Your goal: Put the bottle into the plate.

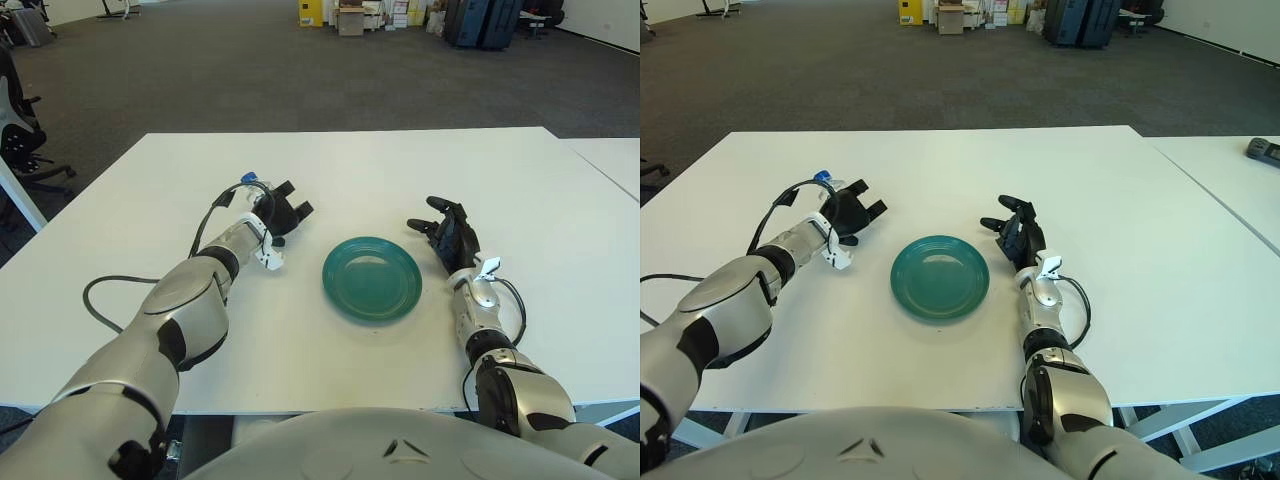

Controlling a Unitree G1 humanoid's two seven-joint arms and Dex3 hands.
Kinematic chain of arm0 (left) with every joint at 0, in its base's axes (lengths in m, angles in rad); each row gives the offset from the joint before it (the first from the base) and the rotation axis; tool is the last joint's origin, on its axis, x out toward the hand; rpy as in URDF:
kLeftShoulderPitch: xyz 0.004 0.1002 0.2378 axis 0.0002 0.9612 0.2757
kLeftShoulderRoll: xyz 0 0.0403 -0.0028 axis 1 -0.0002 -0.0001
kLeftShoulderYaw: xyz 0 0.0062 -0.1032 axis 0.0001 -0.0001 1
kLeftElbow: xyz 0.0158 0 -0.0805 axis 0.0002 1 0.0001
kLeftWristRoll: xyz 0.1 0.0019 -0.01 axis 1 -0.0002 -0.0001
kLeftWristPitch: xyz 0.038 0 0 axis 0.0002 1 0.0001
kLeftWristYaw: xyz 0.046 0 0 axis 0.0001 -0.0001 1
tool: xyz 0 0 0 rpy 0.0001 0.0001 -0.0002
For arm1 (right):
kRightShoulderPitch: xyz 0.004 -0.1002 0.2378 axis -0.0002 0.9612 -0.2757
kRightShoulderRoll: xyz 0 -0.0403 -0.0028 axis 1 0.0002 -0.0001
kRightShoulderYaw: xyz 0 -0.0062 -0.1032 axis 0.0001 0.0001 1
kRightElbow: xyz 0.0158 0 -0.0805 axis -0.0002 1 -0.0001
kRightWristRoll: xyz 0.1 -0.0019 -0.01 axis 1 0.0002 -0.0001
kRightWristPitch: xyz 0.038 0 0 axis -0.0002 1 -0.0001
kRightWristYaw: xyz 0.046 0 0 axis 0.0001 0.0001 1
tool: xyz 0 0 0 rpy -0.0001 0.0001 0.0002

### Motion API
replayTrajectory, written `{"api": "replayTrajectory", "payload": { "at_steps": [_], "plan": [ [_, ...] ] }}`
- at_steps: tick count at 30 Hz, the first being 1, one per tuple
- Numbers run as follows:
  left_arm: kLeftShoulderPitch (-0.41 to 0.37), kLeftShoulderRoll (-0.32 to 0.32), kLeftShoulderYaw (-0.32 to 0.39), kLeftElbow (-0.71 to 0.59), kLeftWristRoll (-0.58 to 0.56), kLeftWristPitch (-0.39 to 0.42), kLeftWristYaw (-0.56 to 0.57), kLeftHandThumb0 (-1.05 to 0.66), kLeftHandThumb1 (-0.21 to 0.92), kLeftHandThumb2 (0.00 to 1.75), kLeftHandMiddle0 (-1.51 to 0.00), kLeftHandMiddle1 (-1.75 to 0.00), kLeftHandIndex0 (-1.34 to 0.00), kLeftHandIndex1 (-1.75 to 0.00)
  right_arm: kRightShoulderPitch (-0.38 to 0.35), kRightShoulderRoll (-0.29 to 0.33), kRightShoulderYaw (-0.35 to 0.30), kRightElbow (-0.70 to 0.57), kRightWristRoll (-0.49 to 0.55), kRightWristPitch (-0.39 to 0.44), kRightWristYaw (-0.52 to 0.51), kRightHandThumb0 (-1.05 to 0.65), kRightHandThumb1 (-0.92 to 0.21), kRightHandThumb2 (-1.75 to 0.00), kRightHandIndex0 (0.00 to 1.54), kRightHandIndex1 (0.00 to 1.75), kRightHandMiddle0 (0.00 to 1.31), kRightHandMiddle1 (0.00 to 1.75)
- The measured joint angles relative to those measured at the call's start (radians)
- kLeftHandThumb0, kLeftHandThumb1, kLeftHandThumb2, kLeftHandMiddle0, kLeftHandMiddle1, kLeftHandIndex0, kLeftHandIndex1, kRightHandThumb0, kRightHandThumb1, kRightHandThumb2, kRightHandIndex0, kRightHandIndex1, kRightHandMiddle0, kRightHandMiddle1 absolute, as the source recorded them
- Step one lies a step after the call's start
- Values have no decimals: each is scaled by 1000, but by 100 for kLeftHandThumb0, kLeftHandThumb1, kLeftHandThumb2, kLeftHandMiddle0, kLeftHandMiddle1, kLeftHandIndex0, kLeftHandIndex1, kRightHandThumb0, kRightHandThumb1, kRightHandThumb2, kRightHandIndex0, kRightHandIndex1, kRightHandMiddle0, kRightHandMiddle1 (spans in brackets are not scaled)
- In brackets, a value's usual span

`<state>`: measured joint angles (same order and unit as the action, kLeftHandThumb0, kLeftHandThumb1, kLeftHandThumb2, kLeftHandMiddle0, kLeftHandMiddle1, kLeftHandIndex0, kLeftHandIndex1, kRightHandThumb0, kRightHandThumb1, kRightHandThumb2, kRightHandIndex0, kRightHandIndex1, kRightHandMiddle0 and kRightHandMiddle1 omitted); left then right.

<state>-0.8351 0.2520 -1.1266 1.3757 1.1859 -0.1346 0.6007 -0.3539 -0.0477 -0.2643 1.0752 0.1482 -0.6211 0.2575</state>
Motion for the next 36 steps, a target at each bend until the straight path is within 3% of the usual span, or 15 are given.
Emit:
{"api": "replayTrajectory", "payload": {
  "at_steps": [5, 12, 17, 25, 36],
  "plan": [
    [-10, -1, -7, -2, 2, -14, 3, -41, 54, 97, -114, -175, -50, -167, -2, 3, 0, 0, 0, -2, 2, -93, -92, -112, 55, 85, 7, 112],
    [-24, 0, -5, -6, 2, -32, 7, -44, 45, 113, -112, -175, -51, -174, -6, 5, 1, 0, -1, -3, 4, -93, -92, -112, 56, 85, 6, 111],
    [-28, 9, 33, -25, -16, -69, 40, -44, 43, 117, -111, -175, -52, -175, -8, 5, 1, 3, -1, -3, 15, -92, -92, -112, 56, 84, 5, 111],
    [-45, 57, 103, -96, -38, -154, 210, -44, 42, 118, -111, -175, -53, -175, -15, 3, -7, 15, 1, -3, 27, -91, -92, -111, 57, 84, 4, 111],
    [-47, 55, 154, -153, -39, -198, 458, -44, 41, 119, -114, -175, -53, -175, -23, 2, -14, 32, 1, -2, 34, -90, -92, -110, 58, 83, 5, 111]
  ]
}}
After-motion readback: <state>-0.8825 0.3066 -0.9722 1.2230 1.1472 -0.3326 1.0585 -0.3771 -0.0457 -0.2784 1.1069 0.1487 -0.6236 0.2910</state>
